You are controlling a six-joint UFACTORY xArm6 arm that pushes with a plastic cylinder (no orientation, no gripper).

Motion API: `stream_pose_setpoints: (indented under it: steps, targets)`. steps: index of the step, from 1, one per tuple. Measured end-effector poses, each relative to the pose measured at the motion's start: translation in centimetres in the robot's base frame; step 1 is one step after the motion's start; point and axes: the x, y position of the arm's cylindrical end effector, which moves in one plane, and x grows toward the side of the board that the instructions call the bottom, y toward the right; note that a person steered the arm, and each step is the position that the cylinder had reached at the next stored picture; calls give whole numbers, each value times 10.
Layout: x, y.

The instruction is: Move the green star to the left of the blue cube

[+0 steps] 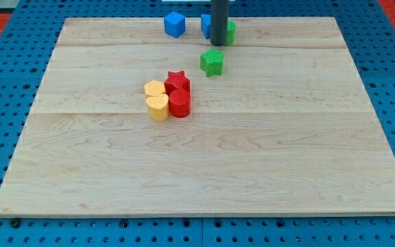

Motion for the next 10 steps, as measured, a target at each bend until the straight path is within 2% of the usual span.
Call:
stream_pose_setpoints:
  steps: [1,2,3,4,5,7,8,9,10]
  targets:
    - [-14,22]
    - [9,15]
    - [80,21]
    - [102,-20]
    - [63,-42]
    - [50,-32]
    - [32,-45]
    - [9,-88]
    - [6,-135]
